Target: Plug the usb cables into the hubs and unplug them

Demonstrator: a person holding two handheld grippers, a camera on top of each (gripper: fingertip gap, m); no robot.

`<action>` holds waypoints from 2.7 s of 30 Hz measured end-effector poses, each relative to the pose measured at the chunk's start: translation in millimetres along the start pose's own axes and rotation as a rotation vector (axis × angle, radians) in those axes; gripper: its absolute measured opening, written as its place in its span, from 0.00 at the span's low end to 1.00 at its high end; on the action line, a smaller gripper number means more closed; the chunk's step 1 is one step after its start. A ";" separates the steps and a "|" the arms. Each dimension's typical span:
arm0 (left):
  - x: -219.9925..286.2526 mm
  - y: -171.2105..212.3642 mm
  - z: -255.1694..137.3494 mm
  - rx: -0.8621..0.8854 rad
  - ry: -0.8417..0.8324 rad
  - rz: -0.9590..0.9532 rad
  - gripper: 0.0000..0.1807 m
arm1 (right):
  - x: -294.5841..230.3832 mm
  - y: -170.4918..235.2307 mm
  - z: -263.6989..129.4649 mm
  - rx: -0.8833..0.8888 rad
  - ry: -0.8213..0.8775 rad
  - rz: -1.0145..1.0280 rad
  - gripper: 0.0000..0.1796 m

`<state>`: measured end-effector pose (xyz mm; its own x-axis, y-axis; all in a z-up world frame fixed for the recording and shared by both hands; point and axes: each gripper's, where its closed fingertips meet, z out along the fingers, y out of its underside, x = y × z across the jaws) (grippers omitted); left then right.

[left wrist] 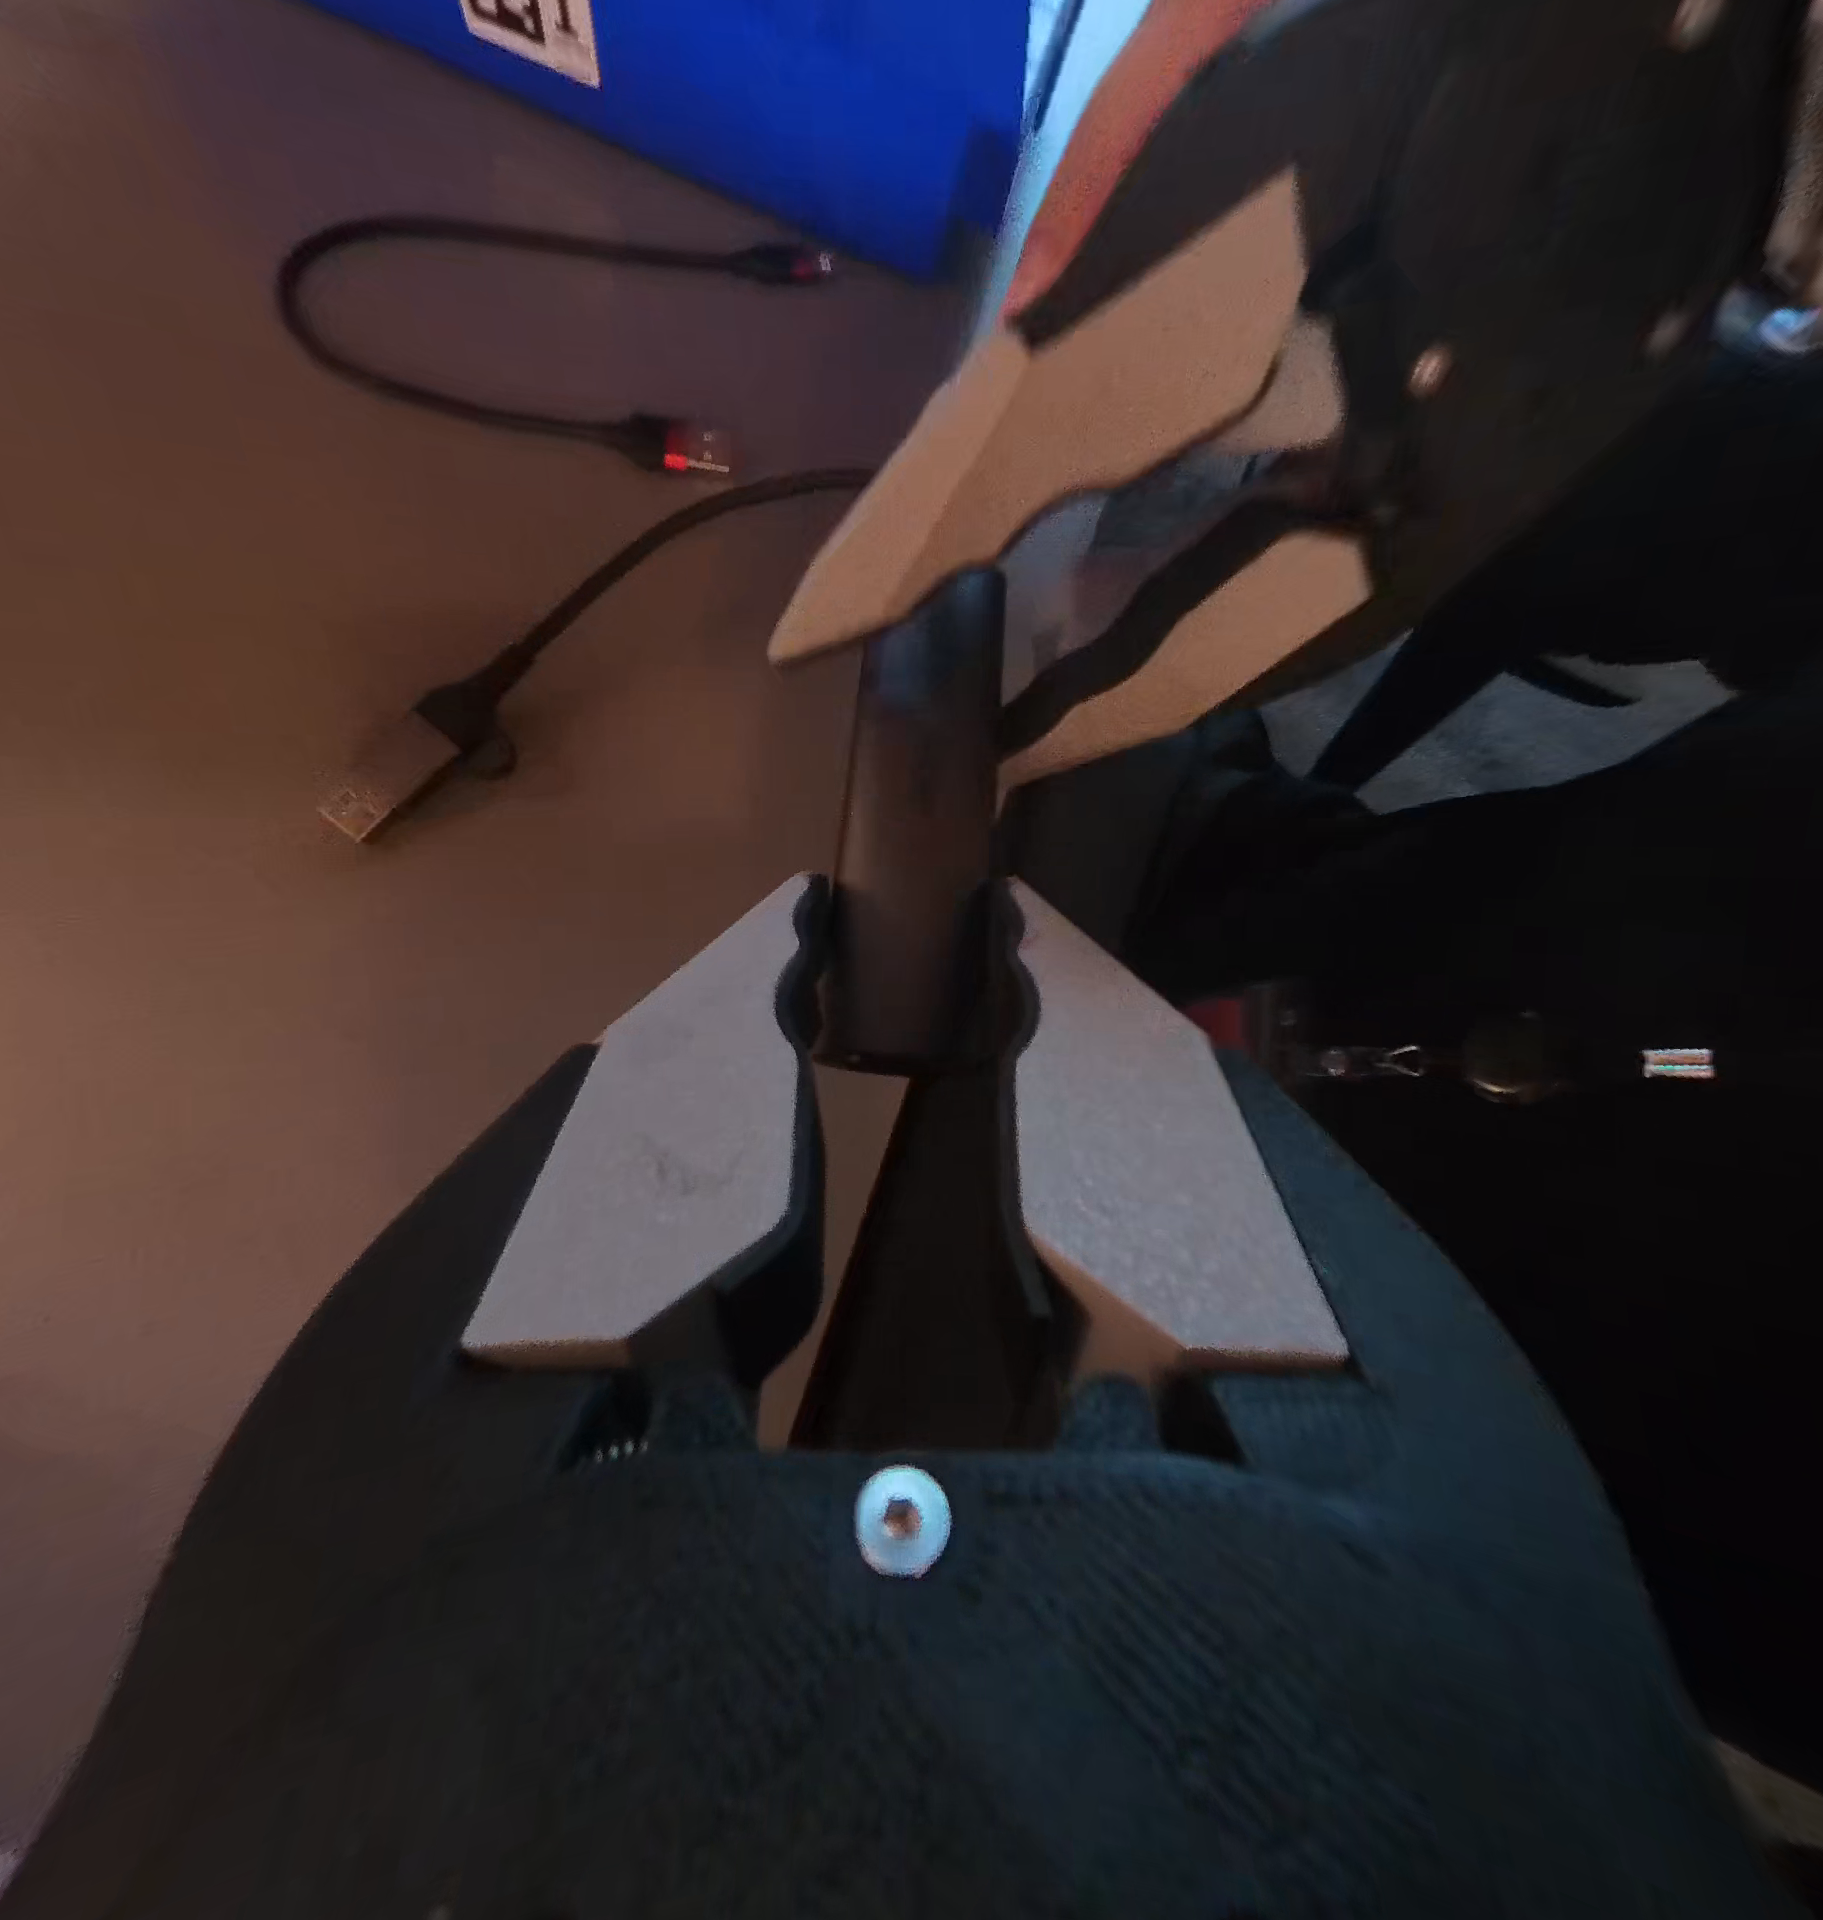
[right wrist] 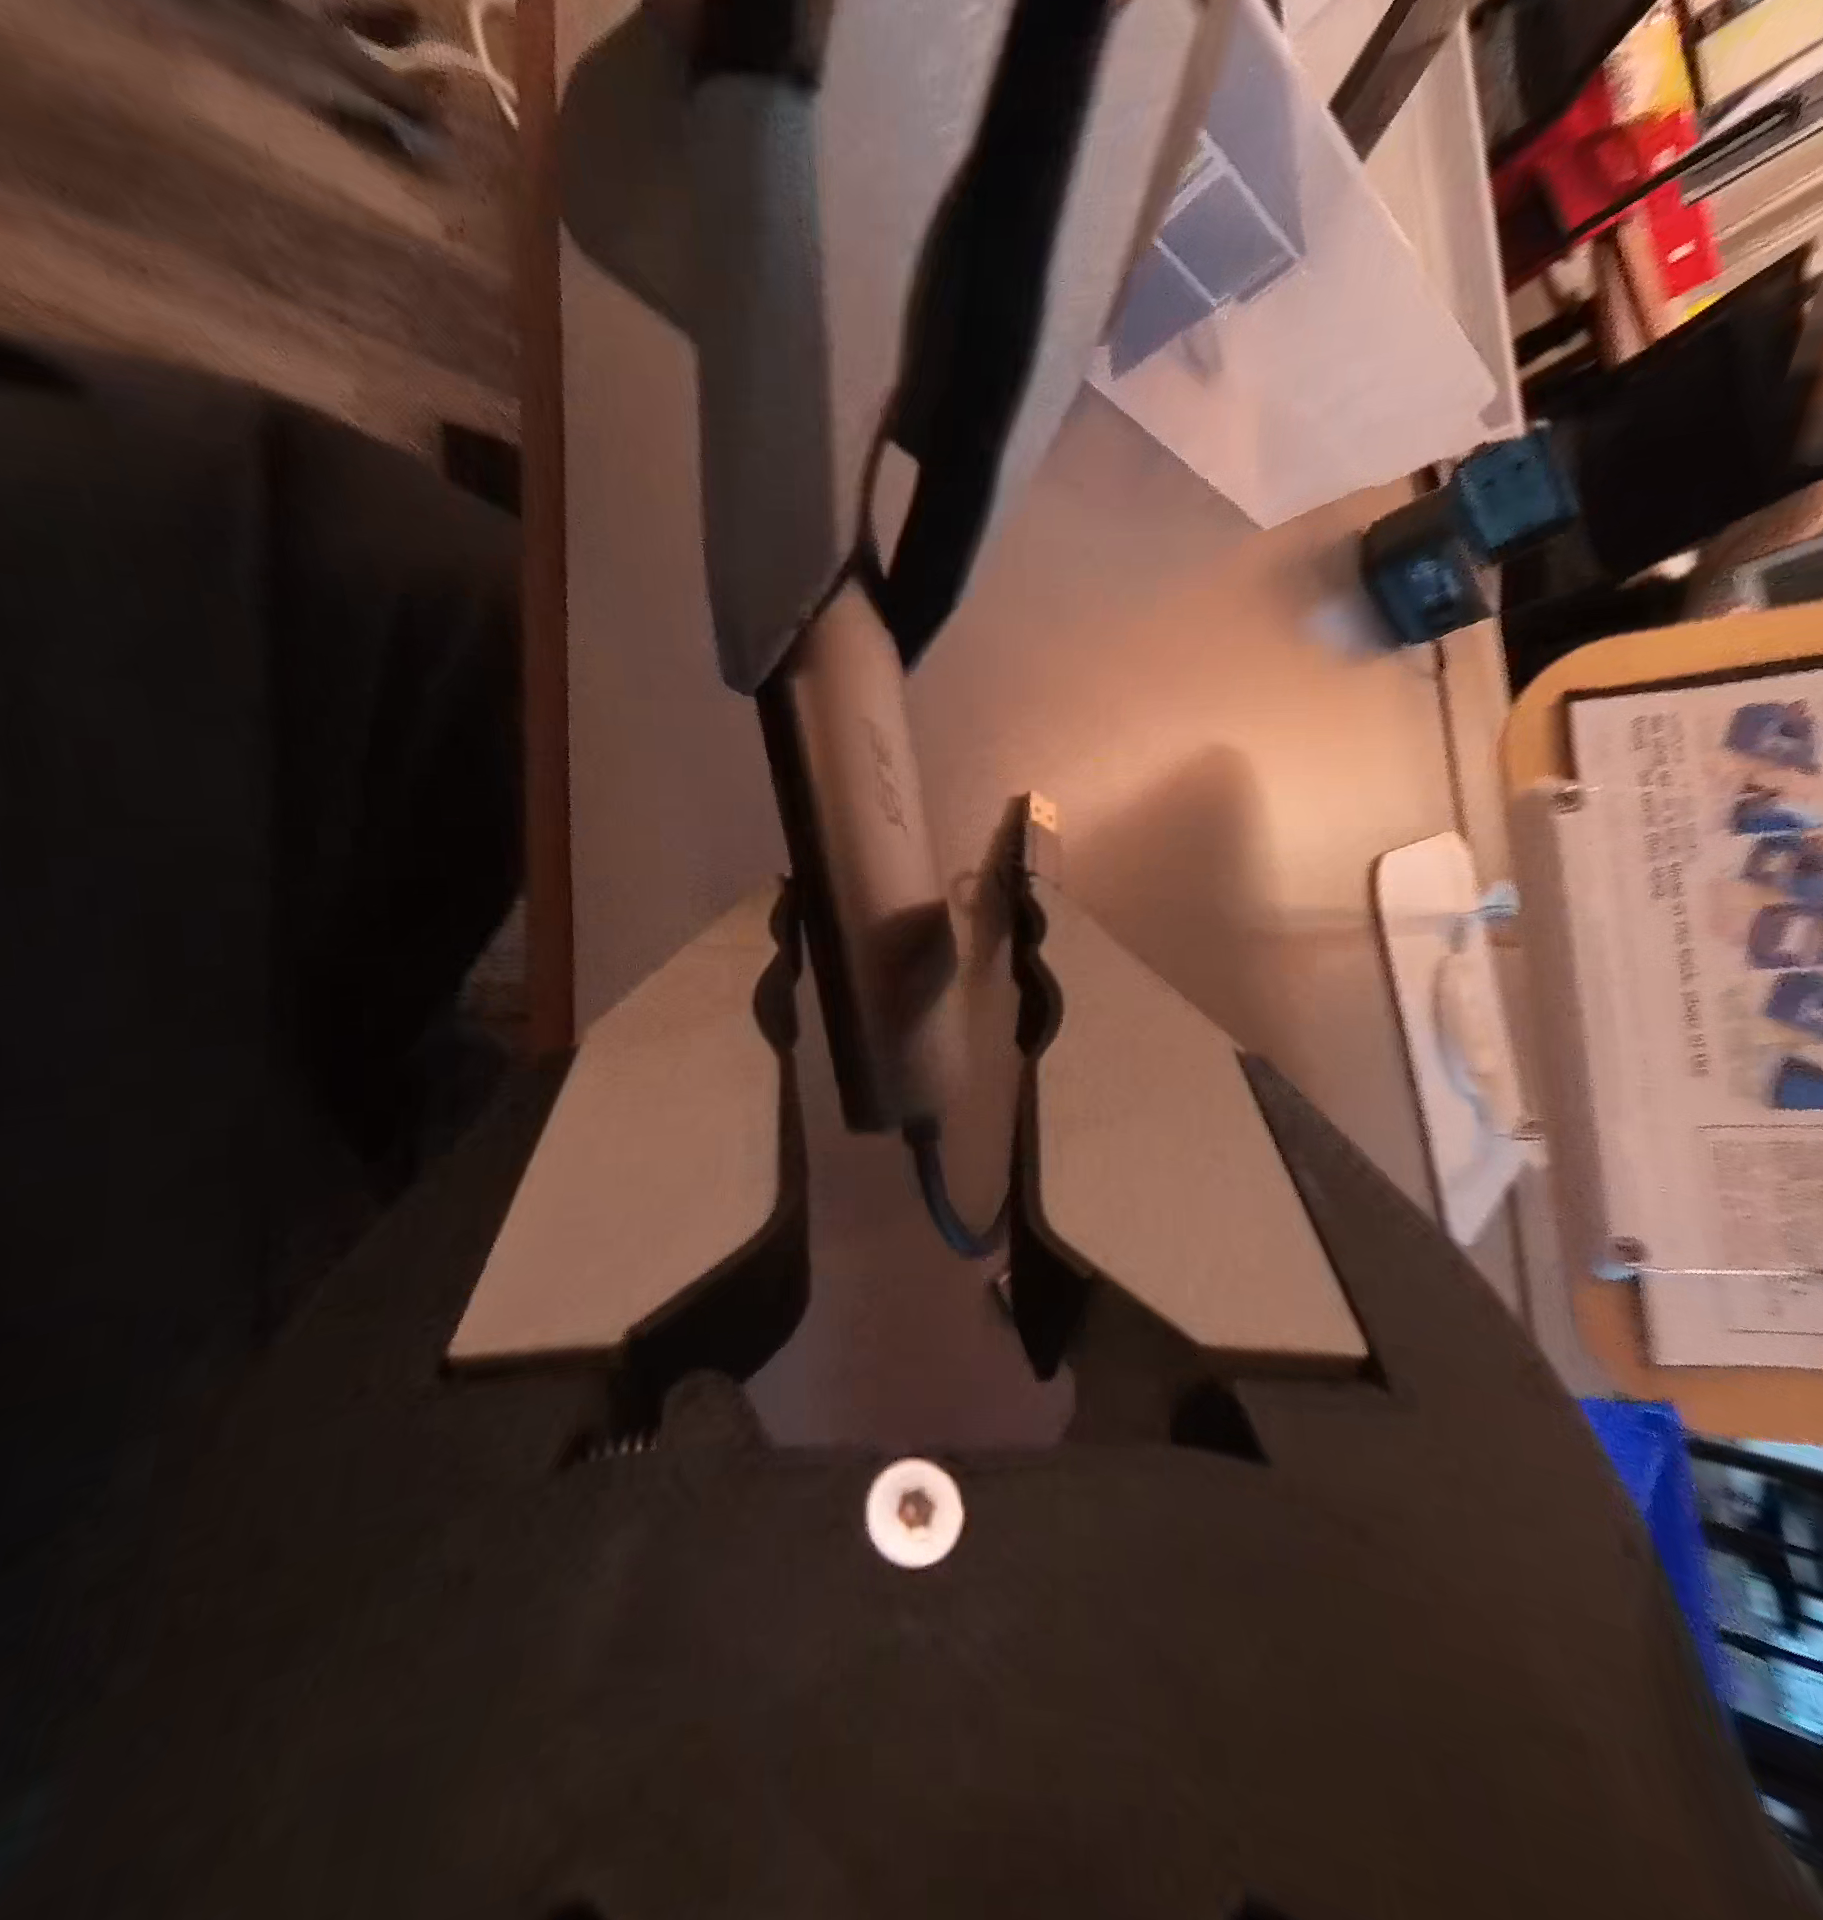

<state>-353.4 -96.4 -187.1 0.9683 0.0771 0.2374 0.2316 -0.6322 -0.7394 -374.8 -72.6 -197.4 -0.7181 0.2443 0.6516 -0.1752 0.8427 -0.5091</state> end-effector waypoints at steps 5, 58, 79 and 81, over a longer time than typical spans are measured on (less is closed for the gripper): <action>-3.6 -8.8 -5.2 0.073 0.011 -0.012 0.16 | 2.6 0.4 7.4 0.007 0.083 -0.067 0.12; 29.2 -52.4 -1.7 0.151 -0.451 0.797 0.09 | 17.7 -8.4 -20.8 0.218 0.039 -0.028 0.07; 44.5 -69.1 -19.8 0.228 -0.510 0.811 0.09 | 33.7 -23.4 -55.4 0.247 0.140 -0.089 0.08; 40.3 -65.7 -15.1 0.195 -0.516 0.807 0.08 | 30.8 -22.3 -53.1 0.245 0.122 -0.093 0.08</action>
<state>-331.0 -63.3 -119.4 0.7537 0.0350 -0.6563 -0.5521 -0.5080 -0.6611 -357.2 -58.5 -136.1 -0.6072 0.2398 0.7575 -0.4045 0.7272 -0.5546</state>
